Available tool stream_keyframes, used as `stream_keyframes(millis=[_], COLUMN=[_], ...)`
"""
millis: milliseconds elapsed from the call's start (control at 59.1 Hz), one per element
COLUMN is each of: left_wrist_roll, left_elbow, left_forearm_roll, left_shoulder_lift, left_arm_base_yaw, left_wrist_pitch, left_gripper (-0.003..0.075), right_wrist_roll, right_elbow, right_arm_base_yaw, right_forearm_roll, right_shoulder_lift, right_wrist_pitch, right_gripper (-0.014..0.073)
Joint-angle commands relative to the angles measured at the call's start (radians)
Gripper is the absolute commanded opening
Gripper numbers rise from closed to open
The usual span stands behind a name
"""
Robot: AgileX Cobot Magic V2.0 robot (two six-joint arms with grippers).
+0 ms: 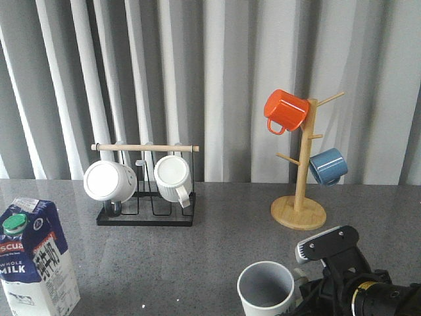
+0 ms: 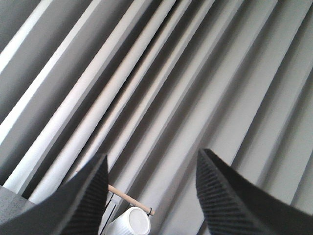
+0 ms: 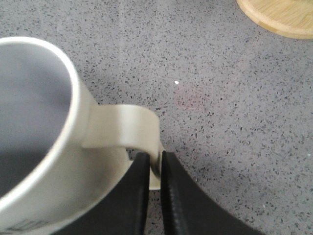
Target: Place milk next to cup
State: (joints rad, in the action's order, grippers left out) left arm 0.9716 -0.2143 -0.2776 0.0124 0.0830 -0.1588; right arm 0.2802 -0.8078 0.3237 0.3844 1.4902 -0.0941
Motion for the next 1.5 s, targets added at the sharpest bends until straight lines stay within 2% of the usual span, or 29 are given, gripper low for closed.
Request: stream_keyframes(millis=[0, 406, 676, 778, 862, 947, 1082, 1217, 1302, 1488], left_wrist_roll=[0.003, 0.003, 0.003, 0.003, 0.003, 0.003, 0.003, 0.005, 0.005, 0.000], left_elbow=[-0.034, -0.034, -0.034, -0.034, -0.034, -0.034, -0.034, -0.038, -0.086, -0.316], left_forearm_roll=[0.003, 0.003, 0.003, 0.003, 0.003, 0.003, 0.003, -0.006, -0.045, -0.233], left_shoulder_lift=[0.009, 0.009, 0.009, 0.009, 0.009, 0.009, 0.009, 0.009, -0.001, -0.147], left_arm_base_yaw=[-0.005, -0.005, -0.005, -0.005, -0.005, -0.005, -0.005, -0.005, -0.014, -0.095], left_wrist_pitch=[-0.054, -0.054, -0.054, -0.055, -0.055, -0.055, -0.056, -0.067, -0.029, 0.171], left_gripper=[0.0399, 0.0399, 0.0399, 0.0399, 0.0399, 0.0398, 0.0398, 0.0397, 0.0397, 0.0399], right_wrist_roll=[-0.003, -0.005, -0.026, -0.051, -0.157, -0.280, -0.421, -0.431, -0.413, -0.370], right_elbow=[-0.032, -0.032, -0.031, -0.031, -0.019, 0.026, 0.154, 0.282, 0.339, 0.388], right_arm_base_yaw=[0.001, 0.001, 0.001, 0.001, 0.001, 0.001, 0.001, 0.000, 0.000, 0.000], right_forearm_roll=[0.001, -0.024, -0.025, -0.061, -0.132, -0.236, -0.356, -0.360, -0.360, -0.360], right_shoulder_lift=[-0.030, -0.097, -0.363, -0.509, -0.635, -0.781, -1.000, -1.142, -1.179, -1.188], right_wrist_pitch=[0.030, -0.098, -0.332, -0.435, -0.533, -0.609, -0.615, -0.588, -0.586, -0.574], right_gripper=[0.0130, 0.0385, 0.0412, 0.0396, 0.0345, 0.0227, -0.0015, -0.0011, -0.0011, -0.0011])
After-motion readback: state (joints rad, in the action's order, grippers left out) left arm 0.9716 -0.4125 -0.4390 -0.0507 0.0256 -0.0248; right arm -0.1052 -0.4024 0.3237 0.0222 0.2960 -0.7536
